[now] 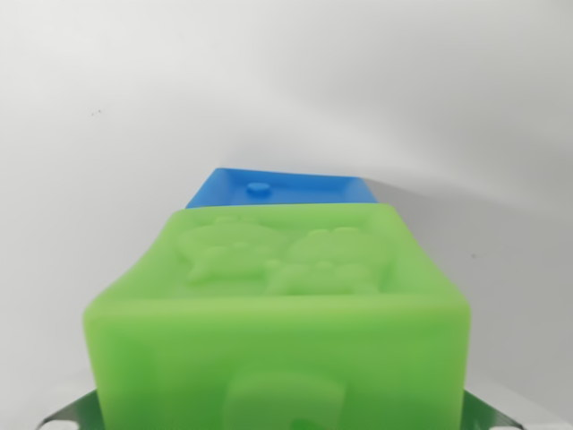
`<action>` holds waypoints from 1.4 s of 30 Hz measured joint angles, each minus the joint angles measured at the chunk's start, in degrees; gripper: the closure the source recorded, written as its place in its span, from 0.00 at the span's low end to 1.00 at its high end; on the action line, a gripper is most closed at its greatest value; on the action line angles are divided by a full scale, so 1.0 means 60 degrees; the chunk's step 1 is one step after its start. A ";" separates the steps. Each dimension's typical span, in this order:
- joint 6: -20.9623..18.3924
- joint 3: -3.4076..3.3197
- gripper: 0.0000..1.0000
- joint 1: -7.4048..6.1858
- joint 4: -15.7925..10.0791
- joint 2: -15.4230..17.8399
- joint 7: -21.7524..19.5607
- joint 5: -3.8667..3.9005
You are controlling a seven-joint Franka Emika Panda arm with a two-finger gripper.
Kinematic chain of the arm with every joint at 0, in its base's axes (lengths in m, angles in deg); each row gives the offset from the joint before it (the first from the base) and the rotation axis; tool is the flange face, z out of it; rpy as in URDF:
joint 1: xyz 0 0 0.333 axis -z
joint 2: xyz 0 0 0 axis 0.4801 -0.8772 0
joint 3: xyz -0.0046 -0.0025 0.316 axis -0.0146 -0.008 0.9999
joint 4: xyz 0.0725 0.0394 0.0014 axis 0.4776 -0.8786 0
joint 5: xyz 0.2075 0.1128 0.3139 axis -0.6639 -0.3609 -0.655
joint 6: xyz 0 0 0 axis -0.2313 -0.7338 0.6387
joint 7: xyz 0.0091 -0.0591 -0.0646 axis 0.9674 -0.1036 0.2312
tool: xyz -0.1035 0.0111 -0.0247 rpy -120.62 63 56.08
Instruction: Stack cube
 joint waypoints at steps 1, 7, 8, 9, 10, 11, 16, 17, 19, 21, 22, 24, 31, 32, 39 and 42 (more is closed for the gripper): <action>0.0000 0.0000 0.00 0.0000 0.0000 0.0000 0.0000 0.0000; 0.0001 0.0000 0.00 0.0000 0.0001 -0.0001 0.0000 -0.0001; 0.0001 0.0000 0.00 0.0000 0.0001 -0.0001 0.0001 -0.0001; 0.0002 0.0000 0.00 0.0000 0.0002 -0.0001 0.0001 -0.0001; 0.0002 0.0000 0.00 0.0000 0.0002 -0.0001 0.0001 -0.0001; 0.0002 0.0000 0.00 0.0000 0.0002 -0.0002 0.0001 -0.0001; 0.0002 0.0000 0.00 0.0000 0.0002 -0.0002 0.0001 -0.0001; 0.0002 0.0000 0.00 0.0000 0.0002 -0.0002 0.0001 -0.0001; 0.0002 0.0000 0.00 0.0000 0.0002 -0.0002 0.0001 -0.0001; 0.0002 0.0000 0.00 0.0000 0.0002 -0.0002 0.0001 -0.0001; 0.0002 0.0000 0.00 0.0000 0.0002 -0.0002 0.0001 -0.0002; 0.0002 0.0000 0.00 0.0000 0.0002 -0.0003 0.0001 -0.0002; 0.0001 0.0000 0.00 -0.0002 0.0002 -0.0003 0.0001 -0.0002; 0.0000 0.0000 0.00 -0.0003 0.0002 -0.0002 0.0001 -0.0002; -0.0066 0.0000 0.00 -0.0004 -0.0004 0.0084 0.0001 -0.0001; -0.0155 0.0000 0.00 -0.0005 -0.0017 0.0192 0.0001 -0.0001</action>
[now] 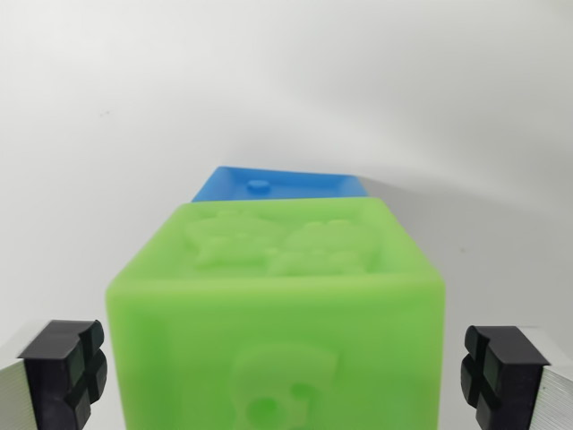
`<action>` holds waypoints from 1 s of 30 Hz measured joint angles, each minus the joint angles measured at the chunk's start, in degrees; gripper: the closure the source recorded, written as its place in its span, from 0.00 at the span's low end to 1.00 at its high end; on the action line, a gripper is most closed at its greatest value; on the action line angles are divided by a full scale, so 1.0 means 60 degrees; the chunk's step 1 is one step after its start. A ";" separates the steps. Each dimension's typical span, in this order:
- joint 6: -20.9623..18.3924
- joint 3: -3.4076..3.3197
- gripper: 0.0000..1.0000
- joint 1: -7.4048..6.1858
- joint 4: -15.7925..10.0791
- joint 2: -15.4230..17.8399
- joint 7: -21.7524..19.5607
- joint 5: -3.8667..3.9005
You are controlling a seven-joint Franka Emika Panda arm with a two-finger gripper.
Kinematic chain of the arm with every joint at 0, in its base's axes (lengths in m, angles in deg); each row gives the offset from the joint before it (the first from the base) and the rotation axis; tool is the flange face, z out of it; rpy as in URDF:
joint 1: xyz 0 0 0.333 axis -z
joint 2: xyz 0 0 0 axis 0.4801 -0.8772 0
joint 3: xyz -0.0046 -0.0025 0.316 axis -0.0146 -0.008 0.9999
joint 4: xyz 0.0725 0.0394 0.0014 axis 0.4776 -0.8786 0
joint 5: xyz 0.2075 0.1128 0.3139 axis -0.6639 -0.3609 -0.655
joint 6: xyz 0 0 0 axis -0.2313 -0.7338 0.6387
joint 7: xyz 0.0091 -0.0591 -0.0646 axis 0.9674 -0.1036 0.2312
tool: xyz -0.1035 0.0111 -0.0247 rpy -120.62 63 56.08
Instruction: Stack cube
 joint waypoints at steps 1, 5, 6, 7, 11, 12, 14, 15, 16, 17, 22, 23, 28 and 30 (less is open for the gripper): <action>-0.0018 0.0000 0.00 0.0000 -0.0004 0.0023 0.0000 0.0000; -0.0167 0.0000 0.00 0.0000 -0.0025 0.0206 0.0000 0.0000; -0.0213 0.0000 0.00 0.0000 -0.0029 0.0257 0.0000 0.0000; -0.0263 0.0000 0.00 0.0000 -0.0035 0.0312 0.0000 0.0000; -0.0449 0.0000 0.00 0.0000 -0.0048 0.0518 0.0000 0.0000; -0.0498 0.0000 0.00 0.0000 -0.0052 0.0576 0.0000 0.0000; -0.0616 0.0000 0.00 0.0000 -0.0056 0.0695 0.0000 0.0000; -0.0677 0.0000 0.00 0.0000 -0.0058 0.0758 0.0000 0.0000; -0.0743 0.0000 0.00 0.0000 -0.0059 0.0824 0.0000 0.0000; -0.0805 0.0000 0.00 0.0000 -0.0061 0.0888 0.0000 0.0000; -0.1109 0.0000 0.00 0.0000 -0.0060 0.1194 0.0000 0.0000; -0.1180 0.0000 0.00 0.0000 -0.0059 0.1265 0.0000 0.0000; -0.1531 0.0000 0.00 0.0000 -0.0030 0.1595 0.0000 0.0000; -0.1678 0.0000 0.00 0.0000 -0.0009 0.1724 0.0000 0.0000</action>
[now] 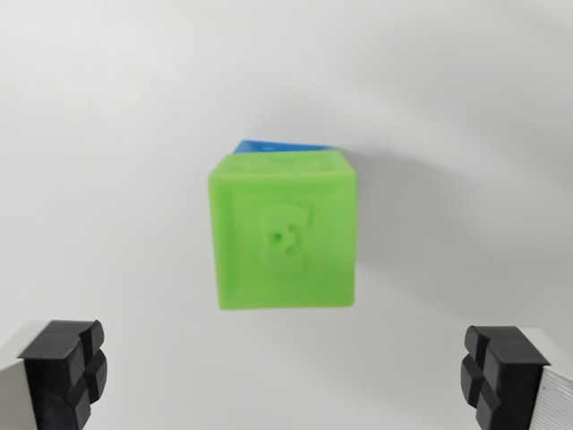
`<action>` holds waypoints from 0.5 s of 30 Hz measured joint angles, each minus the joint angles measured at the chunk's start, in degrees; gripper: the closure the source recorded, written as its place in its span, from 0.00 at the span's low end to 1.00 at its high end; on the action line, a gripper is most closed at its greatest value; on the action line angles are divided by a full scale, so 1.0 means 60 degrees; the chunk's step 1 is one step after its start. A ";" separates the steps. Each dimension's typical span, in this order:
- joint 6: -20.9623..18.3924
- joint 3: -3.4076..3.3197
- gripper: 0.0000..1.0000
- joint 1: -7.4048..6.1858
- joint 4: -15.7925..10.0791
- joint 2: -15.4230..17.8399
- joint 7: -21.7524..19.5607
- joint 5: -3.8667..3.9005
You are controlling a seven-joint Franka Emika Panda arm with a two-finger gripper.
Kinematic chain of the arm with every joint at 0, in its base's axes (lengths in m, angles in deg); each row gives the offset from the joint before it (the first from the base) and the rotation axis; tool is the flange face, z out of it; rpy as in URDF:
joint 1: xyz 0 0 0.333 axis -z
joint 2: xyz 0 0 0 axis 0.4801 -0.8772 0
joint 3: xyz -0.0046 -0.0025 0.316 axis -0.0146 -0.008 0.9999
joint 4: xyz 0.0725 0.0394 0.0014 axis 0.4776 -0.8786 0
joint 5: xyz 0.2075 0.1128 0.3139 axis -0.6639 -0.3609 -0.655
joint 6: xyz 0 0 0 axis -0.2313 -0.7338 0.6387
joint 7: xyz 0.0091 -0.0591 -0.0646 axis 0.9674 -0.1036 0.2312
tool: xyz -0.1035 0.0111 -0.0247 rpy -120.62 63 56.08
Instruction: Stack cube
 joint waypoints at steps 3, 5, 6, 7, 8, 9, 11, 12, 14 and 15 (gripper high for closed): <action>-0.0253 0.0000 0.00 0.0000 0.0049 0.0196 0.0000 0.0000; -0.0422 0.0000 0.00 0.0000 0.0095 0.0323 0.0000 0.0000; -0.0516 0.0000 0.00 0.0000 0.0122 0.0388 0.0000 0.0000; -0.0610 -0.0002 0.00 0.0000 0.0151 0.0452 0.0000 0.0000; -0.0697 -0.0003 0.00 0.0000 0.0181 0.0517 0.0000 0.0000; -0.0743 -0.0003 0.00 0.0000 0.0197 0.0550 0.0000 0.0000; -0.0955 -0.0005 0.00 0.0000 0.0272 0.0686 0.0000 0.0000; -0.1044 -0.0005 0.00 0.0000 0.0304 0.0746 0.0000 0.0000; -0.1233 -0.0006 0.00 0.0000 0.0376 0.0866 0.0000 0.0000; -0.1329 -0.0006 0.00 0.0000 0.0419 0.0917 0.0000 0.0000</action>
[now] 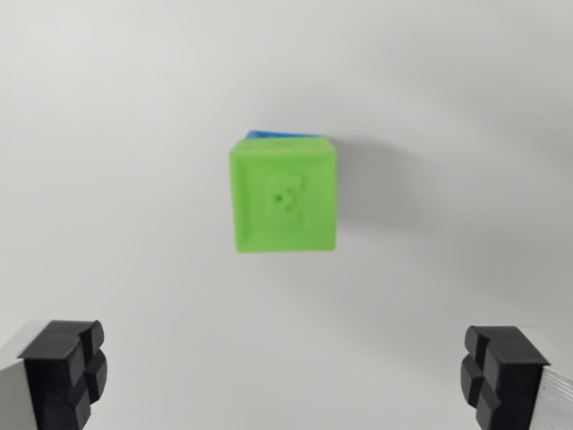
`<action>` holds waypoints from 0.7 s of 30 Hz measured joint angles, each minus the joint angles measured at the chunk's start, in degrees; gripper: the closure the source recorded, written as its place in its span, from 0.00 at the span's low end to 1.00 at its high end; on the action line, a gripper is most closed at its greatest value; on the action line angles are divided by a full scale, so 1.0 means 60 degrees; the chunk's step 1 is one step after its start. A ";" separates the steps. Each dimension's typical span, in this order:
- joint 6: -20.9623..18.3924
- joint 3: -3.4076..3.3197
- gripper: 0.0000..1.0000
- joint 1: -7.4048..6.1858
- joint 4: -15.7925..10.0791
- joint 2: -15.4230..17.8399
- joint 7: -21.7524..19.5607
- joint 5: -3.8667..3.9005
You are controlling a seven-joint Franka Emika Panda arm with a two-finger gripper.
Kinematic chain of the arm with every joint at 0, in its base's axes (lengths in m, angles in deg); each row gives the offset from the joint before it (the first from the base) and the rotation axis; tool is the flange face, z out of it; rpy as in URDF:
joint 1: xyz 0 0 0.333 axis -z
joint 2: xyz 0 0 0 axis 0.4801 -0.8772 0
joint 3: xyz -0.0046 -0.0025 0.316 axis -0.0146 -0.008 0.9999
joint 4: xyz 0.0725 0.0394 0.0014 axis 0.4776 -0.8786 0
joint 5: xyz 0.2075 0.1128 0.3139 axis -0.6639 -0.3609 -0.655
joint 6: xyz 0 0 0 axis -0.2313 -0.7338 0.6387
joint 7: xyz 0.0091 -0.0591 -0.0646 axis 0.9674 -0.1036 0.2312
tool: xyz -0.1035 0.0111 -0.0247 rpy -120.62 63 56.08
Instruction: Stack cube
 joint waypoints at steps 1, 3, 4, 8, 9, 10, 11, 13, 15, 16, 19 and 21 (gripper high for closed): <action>-0.0047 0.0000 0.00 0.0000 0.0022 0.0024 0.0000 0.0000; -0.0214 0.0000 0.00 0.0000 0.0106 0.0114 0.0000 0.0000; -0.0311 0.0000 0.00 0.0000 0.0147 0.0167 0.0000 0.0000; -0.0686 0.0000 0.00 0.0000 0.0343 0.0346 0.0000 0.0000; -0.0780 0.0000 0.00 0.0000 0.0390 0.0391 0.0000 0.0000; -0.0863 0.0000 0.00 0.0000 0.0436 0.0434 0.0000 0.0000; -0.0905 -0.0001 0.00 0.0000 0.0460 0.0454 0.0000 0.0000; -0.1086 -0.0001 0.00 0.0000 0.0572 0.0524 0.0000 0.0000; -0.1265 -0.0002 0.00 0.0000 0.0682 0.0590 0.0000 0.0000; -0.1357 -0.0002 0.00 0.0000 0.0739 0.0624 0.0000 0.0000; -0.1565 -0.0002 0.00 0.0000 0.0871 0.0703 0.0000 0.0000; -0.1705 -0.0002 0.00 0.0000 0.0966 0.0751 0.0000 0.0000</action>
